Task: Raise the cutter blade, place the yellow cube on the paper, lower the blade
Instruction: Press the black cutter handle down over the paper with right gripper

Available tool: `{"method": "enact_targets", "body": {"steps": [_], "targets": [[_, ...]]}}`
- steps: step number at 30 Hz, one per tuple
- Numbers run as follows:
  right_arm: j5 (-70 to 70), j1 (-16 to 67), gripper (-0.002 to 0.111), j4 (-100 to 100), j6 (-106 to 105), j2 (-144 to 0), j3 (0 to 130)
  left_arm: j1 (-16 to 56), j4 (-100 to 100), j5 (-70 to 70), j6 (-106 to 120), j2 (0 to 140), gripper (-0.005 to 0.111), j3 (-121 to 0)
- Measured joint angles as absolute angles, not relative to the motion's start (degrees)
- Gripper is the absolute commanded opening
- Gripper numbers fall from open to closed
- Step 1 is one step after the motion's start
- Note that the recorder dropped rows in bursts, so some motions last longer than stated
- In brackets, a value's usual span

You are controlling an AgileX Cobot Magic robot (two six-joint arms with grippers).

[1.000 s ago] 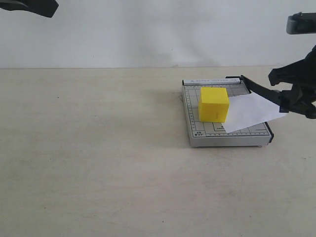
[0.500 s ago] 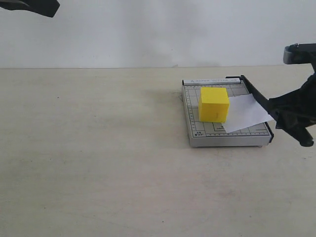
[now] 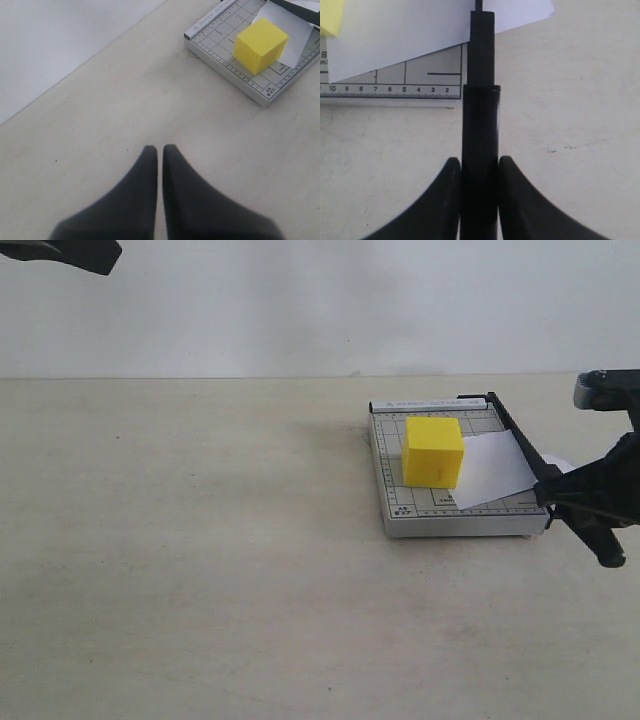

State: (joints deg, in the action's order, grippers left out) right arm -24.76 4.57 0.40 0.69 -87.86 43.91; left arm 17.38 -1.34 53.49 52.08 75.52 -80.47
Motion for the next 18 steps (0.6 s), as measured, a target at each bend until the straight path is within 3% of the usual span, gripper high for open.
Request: {"method": "enact_targets", "body": {"steps": [18], "targets": [[-23.9, 4.6, 0.013, 1.6, 0.9, -91.6, 43.8, 17.4, -1.5, 53.5, 52.1, 75.5, 0.005, -80.5]]}}
